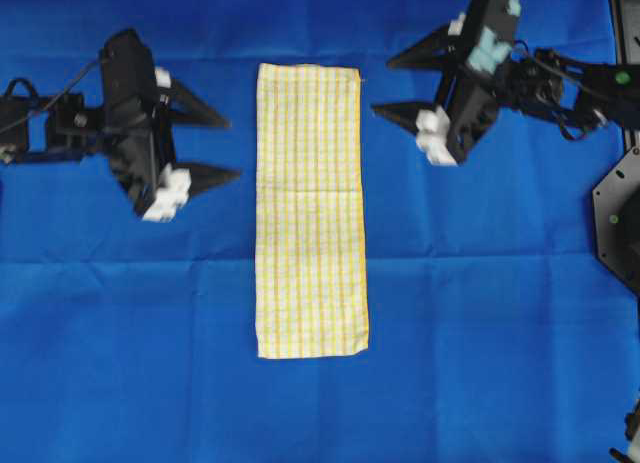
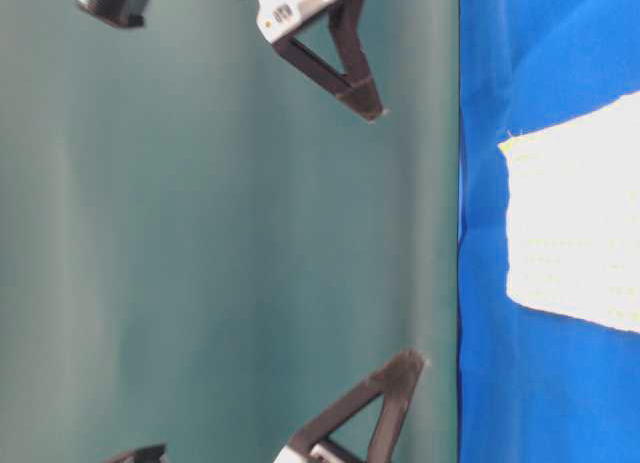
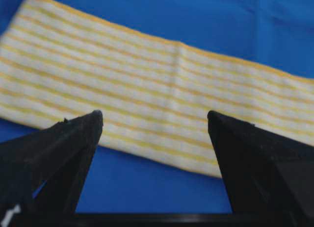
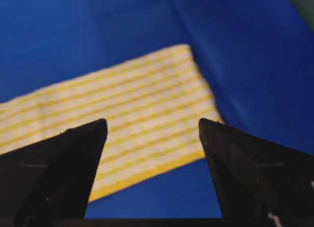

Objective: Fold the yellow towel.
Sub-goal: 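Grasp the strip's top corners with both grippers, then fold the top end down toward the bottom end of the strip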

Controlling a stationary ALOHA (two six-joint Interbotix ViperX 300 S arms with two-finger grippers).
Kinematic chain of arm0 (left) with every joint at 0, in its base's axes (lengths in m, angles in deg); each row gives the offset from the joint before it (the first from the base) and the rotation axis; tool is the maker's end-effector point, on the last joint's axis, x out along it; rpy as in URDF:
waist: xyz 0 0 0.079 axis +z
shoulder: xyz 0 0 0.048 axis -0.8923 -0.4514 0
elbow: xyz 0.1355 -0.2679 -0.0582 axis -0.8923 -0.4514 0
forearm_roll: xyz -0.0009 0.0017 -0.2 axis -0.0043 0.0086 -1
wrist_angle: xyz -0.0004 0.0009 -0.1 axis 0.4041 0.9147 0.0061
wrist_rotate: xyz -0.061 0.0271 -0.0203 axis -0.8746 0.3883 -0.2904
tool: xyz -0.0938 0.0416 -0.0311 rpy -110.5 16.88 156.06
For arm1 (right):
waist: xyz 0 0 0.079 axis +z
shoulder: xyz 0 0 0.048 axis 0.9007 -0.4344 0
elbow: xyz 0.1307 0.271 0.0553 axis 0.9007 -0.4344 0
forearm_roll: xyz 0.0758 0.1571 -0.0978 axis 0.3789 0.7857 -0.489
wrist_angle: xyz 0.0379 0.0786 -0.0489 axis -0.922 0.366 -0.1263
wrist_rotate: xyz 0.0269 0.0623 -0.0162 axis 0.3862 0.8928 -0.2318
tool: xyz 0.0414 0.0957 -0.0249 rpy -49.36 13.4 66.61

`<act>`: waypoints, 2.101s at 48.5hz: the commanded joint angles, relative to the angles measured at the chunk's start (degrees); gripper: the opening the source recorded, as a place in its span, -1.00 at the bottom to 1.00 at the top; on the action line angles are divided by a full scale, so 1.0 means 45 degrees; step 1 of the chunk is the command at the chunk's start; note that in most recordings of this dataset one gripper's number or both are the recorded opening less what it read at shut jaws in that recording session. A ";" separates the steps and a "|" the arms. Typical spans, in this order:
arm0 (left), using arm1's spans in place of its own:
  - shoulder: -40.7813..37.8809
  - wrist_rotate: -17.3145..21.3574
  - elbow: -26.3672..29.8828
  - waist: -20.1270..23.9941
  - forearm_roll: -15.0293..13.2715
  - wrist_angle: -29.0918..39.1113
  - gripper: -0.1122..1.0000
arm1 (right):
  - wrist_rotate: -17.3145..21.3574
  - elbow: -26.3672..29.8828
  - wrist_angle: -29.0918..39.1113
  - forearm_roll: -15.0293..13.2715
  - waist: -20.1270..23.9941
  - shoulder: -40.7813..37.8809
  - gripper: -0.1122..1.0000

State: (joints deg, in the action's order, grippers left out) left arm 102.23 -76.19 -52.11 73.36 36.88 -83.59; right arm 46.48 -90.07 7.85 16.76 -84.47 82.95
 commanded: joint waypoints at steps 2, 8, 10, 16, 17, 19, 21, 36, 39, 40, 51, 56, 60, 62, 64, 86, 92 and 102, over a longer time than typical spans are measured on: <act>-0.0430 0.0449 0.0352 0.0879 0.0039 -0.0762 0.70 | -0.0039 0.0586 -0.0078 -0.0020 -0.0586 -0.0723 0.61; -0.1348 0.0723 0.0566 0.1719 0.0039 -0.1641 0.75 | -0.0039 0.1055 -0.0078 -0.0020 -0.1074 -0.1934 0.61; -0.1699 0.0723 0.0684 0.1934 0.0039 -0.1855 0.78 | -0.0039 0.1191 -0.0098 0.0020 -0.1191 -0.2285 0.61; -0.2773 0.0742 0.1113 0.2422 0.0039 -0.2148 0.82 | 0.0000 0.1621 -0.0098 0.0020 -0.1445 -0.3262 0.61; -0.3008 0.0742 0.1230 0.2500 0.0039 -0.2168 0.82 | 0.0020 0.1699 -0.0098 0.0039 -0.1465 -0.3418 0.61; -0.3320 0.0742 0.1406 0.2598 0.0039 -0.2188 0.82 | 0.0039 0.1855 -0.0098 0.0078 -0.1523 -0.3691 0.61; -0.3652 0.0742 0.1582 0.2676 0.0039 -0.2207 0.82 | 0.0039 0.2031 -0.0098 0.0098 -0.1562 -0.3945 0.61; -0.5762 0.0703 0.2637 0.3184 -0.0039 -0.2500 0.82 | 0.0078 0.2773 -0.0039 0.0430 -0.1582 -0.5352 0.61; -0.6074 0.0664 0.2773 0.3262 -0.0039 -0.2500 0.82 | 0.0078 0.2832 0.0000 0.0547 -0.1602 -0.5527 0.61; -0.6152 0.0645 0.2812 0.3301 -0.0059 -0.2500 0.82 | 0.0078 0.2832 0.0039 0.0586 -0.1582 -0.5586 0.61; -0.6855 0.0527 0.3203 0.3418 -0.0156 -0.2500 0.52 | 0.0098 0.2969 0.0137 0.1074 -0.1602 -0.6133 0.55; -0.6953 0.0527 0.3223 0.3418 -0.0156 -0.2520 0.07 | 0.0098 0.2969 0.0137 0.1172 -0.1582 -0.6172 0.33; -0.7031 0.0527 0.3242 0.3418 -0.0156 -0.2500 -0.34 | 0.0098 0.2969 0.0117 0.1172 -0.1523 -0.6191 -0.05; -0.7051 0.0527 0.3242 0.3418 -0.0156 -0.2500 -0.50 | 0.0078 0.2969 0.0078 0.1172 -0.1465 -0.6191 -0.32; -0.7070 0.0527 0.3262 0.3418 -0.0156 -0.2500 -0.67 | 0.0078 0.2969 0.0078 0.1172 -0.1426 -0.6191 -0.52; -0.6289 0.0762 0.3184 0.3770 -0.0117 -0.2363 -0.72 | 0.0098 0.2891 -0.0215 0.1211 -0.1406 -0.5801 -0.68; -0.5566 0.0801 0.3164 0.3809 -0.0039 -0.2168 -0.72 | 0.0098 0.2813 -0.0215 0.1211 -0.1504 -0.5293 -0.68; -0.5000 0.1230 0.3203 0.3809 -0.0039 -0.1797 -0.72 | 0.0020 0.2715 -0.0234 0.1211 -0.1680 -0.4746 -0.68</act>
State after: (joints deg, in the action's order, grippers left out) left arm 77.53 -70.74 -38.22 90.24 36.61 -91.94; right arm 46.74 -78.20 7.32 22.12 -91.76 59.31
